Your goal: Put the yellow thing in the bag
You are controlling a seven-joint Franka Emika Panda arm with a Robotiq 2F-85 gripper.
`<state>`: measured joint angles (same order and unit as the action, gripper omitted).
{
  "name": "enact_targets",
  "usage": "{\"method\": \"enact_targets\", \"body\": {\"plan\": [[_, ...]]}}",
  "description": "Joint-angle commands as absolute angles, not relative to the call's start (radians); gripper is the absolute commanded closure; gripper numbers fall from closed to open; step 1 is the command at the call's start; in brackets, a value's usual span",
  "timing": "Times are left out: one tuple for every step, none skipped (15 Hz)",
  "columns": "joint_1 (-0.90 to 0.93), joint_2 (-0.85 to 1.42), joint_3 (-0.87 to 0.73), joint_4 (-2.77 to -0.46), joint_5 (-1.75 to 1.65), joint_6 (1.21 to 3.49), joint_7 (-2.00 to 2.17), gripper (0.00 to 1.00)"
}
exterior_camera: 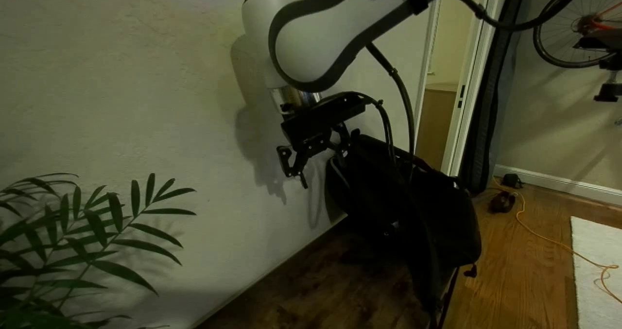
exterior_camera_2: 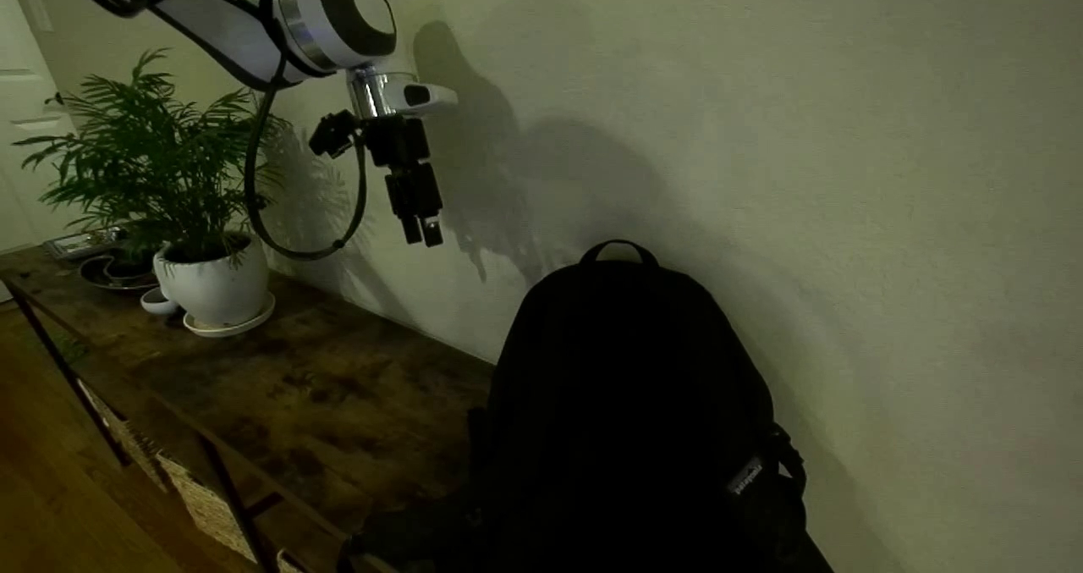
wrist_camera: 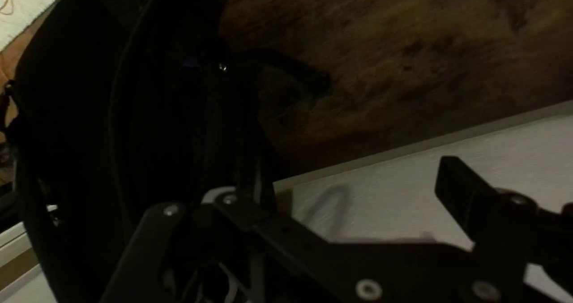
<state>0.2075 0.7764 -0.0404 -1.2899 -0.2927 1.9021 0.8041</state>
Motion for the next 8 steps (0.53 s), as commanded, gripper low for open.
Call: {"method": "enact_targets", "body": {"plan": [[0.180, 0.659, 0.005, -1.431, -0.190, 1.938, 0.660, 0.00], [0.178, 0.645, 0.011, -1.445, -0.163, 1.945, 0.628, 0.00], [0.177, 0.631, 0.020, -1.459, -0.132, 1.953, 0.601, 0.00], [0.174, 0.620, 0.029, -1.468, -0.097, 1.955, 0.576, 0.00], [0.172, 0.613, 0.039, -1.471, -0.058, 1.946, 0.553, 0.00], [0.207, 0.692, -0.006, -1.367, -0.101, 1.912, 0.596, 0.00], [0.207, 0.683, 0.001, -1.374, -0.080, 1.911, 0.581, 0.00], [0.207, 0.676, 0.004, -1.380, -0.073, 1.911, 0.577, 0.00]]}}
